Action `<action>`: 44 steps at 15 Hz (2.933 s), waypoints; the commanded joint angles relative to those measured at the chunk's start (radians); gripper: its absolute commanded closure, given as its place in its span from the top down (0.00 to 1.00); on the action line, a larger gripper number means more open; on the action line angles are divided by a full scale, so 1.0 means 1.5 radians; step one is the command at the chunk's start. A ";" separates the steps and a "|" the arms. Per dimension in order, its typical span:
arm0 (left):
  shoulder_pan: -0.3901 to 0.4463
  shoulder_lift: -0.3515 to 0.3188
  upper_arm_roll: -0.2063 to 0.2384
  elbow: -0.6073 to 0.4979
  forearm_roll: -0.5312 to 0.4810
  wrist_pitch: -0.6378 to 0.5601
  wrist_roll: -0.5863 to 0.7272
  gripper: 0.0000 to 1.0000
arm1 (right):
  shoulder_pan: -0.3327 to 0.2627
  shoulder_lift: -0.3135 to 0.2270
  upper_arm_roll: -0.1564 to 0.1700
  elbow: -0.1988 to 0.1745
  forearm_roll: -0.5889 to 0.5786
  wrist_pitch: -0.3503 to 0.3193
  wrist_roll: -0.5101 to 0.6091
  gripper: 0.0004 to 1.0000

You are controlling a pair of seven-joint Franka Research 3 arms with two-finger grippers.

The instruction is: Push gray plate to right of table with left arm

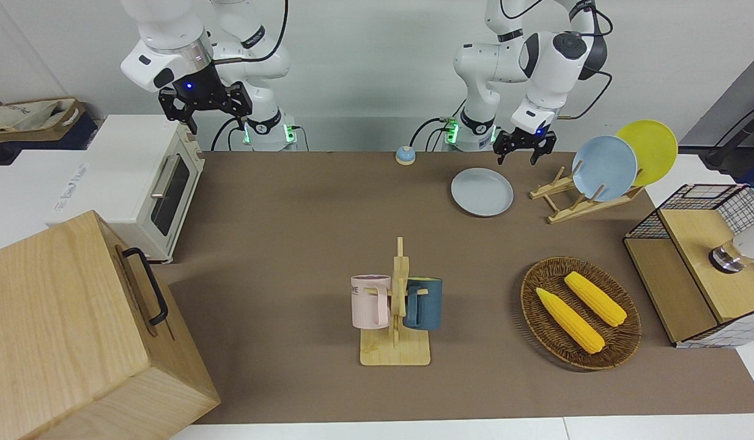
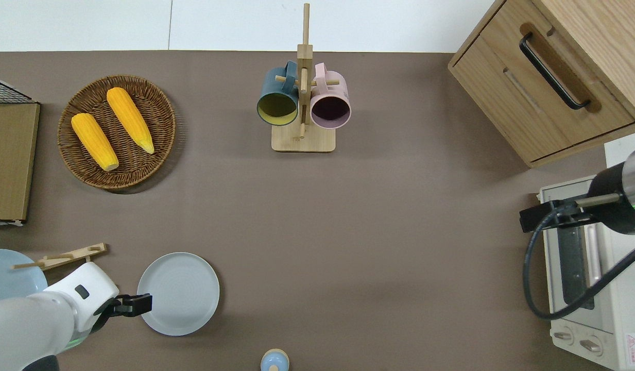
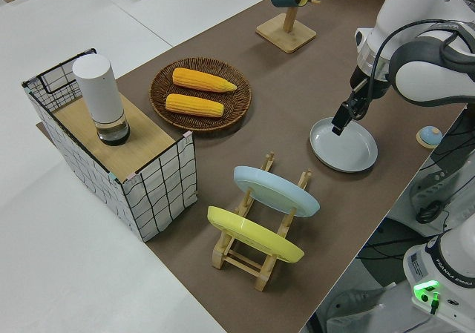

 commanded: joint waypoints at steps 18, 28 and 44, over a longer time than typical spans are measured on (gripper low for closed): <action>0.048 0.118 -0.001 -0.057 0.015 0.212 0.024 0.99 | -0.012 -0.002 0.011 0.006 0.003 -0.010 0.009 0.98; 0.057 0.162 -0.001 -0.109 0.015 0.318 0.028 0.99 | -0.012 -0.002 0.011 0.006 0.003 -0.010 0.009 0.98; 0.048 0.167 -0.002 -0.114 0.015 0.314 0.022 0.01 | -0.012 -0.002 0.011 0.006 0.003 -0.010 0.008 0.98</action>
